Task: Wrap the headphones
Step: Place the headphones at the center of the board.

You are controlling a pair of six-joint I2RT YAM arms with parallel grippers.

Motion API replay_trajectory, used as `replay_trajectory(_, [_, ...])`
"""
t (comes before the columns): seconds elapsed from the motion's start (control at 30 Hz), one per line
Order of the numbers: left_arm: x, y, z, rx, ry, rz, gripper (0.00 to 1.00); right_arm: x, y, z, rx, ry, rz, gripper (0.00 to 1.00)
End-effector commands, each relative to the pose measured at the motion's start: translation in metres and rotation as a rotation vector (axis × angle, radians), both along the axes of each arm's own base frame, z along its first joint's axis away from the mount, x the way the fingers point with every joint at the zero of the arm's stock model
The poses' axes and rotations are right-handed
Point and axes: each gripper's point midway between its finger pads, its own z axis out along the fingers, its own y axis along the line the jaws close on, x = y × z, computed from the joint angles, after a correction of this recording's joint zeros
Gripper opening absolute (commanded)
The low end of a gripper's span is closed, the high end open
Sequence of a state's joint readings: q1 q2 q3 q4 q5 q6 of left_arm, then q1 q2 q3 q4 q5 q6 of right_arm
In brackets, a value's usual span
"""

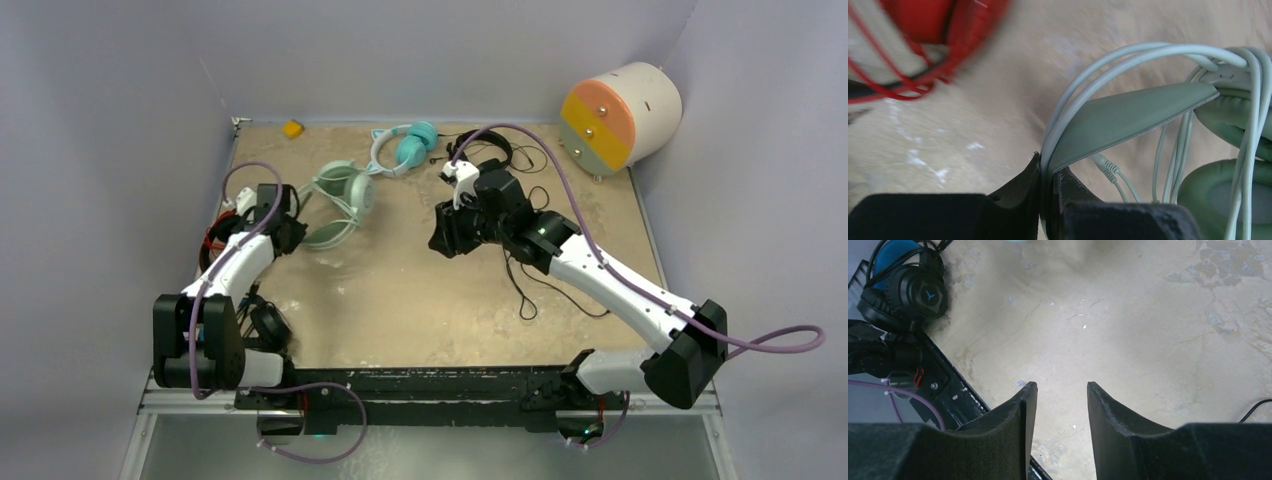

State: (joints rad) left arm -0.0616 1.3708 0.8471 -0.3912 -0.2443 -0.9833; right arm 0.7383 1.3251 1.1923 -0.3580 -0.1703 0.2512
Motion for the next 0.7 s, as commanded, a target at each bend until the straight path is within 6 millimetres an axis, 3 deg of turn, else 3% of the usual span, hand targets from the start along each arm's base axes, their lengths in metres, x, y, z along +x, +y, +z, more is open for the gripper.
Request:
replay_trajectory(0.0, [0.009,0.039,0.021,-0.048,-0.122,0.240,0.04,0.002,-0.003,0.009,0.038,-0.027,-0.033,0.45])
replay_trajectory(0.1, [0.013,0.054,0.017,-0.032,-0.129,0.284,0.07,0.000,0.000,0.011,0.061,-0.029,-0.018,0.45])
replay_trajectory(0.2, [0.023,0.055,0.015,-0.018,-0.124,0.247,0.16,-0.004,0.005,0.015,0.091,-0.027,0.013,0.46])
replay_trajectory(0.23, [0.027,0.052,0.016,-0.021,-0.129,0.221,0.23,-0.006,0.006,0.016,0.099,-0.026,0.025,0.47])
replay_trajectory(0.3, [0.031,0.044,0.017,-0.044,-0.141,0.175,0.47,-0.010,0.008,0.017,0.116,-0.023,0.038,0.48])
replay_trajectory(0.43, [0.031,0.028,0.029,-0.084,-0.174,0.081,0.71,-0.013,0.007,0.012,0.127,-0.031,0.043,0.52])
replay_trajectory(0.57, [0.024,0.010,0.049,-0.074,-0.197,-0.043,0.75,-0.012,0.004,0.007,0.127,-0.042,0.032,0.53])
replay_trajectory(0.67, [0.015,-0.023,0.067,-0.013,-0.233,-0.210,0.76,-0.010,0.000,0.001,0.127,-0.064,0.009,0.54])
